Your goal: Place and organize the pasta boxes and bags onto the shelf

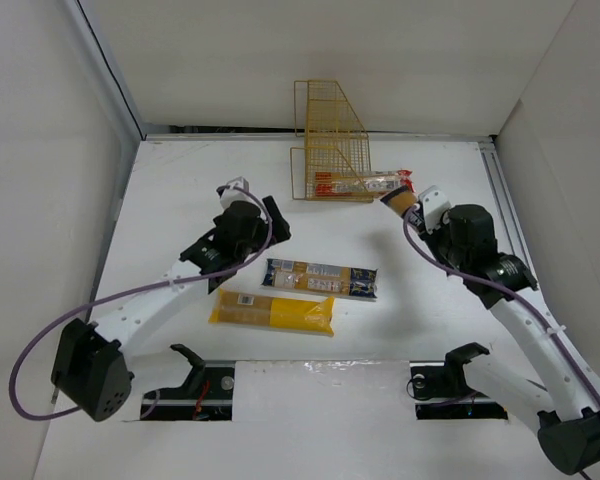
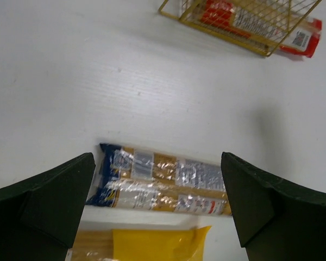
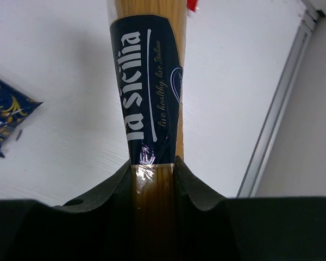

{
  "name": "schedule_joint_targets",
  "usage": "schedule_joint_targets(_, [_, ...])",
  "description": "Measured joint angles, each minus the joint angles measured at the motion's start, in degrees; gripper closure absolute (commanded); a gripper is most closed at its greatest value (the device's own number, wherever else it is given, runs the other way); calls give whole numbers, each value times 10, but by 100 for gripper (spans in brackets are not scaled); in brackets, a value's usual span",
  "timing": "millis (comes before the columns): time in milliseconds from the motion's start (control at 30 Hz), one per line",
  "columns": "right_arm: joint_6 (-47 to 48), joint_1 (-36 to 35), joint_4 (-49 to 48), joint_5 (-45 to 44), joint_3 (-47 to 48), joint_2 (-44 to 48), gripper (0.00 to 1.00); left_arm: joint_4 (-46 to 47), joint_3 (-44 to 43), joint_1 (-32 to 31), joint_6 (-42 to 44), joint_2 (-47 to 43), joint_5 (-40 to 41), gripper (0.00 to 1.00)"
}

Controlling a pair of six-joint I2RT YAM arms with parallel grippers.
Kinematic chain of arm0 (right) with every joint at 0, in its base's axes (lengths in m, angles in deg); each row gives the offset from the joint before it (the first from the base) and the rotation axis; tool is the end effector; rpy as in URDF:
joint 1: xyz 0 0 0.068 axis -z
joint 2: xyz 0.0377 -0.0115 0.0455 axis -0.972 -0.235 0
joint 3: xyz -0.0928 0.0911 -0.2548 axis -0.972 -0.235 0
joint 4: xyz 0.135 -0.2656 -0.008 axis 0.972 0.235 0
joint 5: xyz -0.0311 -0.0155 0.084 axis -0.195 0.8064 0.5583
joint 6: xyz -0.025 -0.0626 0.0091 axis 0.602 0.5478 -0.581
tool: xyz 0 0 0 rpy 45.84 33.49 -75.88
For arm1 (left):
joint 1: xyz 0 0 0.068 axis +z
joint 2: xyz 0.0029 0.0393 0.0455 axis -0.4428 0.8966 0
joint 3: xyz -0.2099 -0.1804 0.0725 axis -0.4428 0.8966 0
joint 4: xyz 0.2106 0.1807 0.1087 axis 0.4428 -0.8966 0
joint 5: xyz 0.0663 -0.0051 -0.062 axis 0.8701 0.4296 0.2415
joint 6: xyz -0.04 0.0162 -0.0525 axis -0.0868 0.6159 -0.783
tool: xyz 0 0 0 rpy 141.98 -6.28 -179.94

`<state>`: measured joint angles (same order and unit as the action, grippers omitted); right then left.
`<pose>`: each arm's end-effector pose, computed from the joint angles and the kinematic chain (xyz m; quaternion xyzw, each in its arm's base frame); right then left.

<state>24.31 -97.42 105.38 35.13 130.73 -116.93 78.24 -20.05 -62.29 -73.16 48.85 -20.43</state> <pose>0.2184 0.0734 0.3144 -0.2982 0.8347 -0.0913 0.4538 0.2508 -0.1639 0.2722 -0.1027 0.8395 -0.2294 0.4817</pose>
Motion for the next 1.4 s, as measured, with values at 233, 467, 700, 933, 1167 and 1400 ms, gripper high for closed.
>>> schedule_joint_targets(233, [2,60,-26,-15,30,-43,100,38,-177,52,63,159,-54,0])
schedule_joint_targets(467, [64,141,-107,76,88,-201,100,52,-336,54,144,267,-66,0])
schedule_joint_targets(700, [171,180,-166,162,191,-362,100,43,-355,78,179,293,-70,0])
schedule_joint_targets(933, [271,187,-190,278,339,-537,100,41,-349,91,187,296,-76,0])
schedule_joint_targets(1167, [299,214,-200,346,442,-644,100,36,-332,91,191,292,-73,0])
schedule_joint_targets(1400, [285,238,-210,347,421,-632,100,34,-320,92,192,291,-77,0])
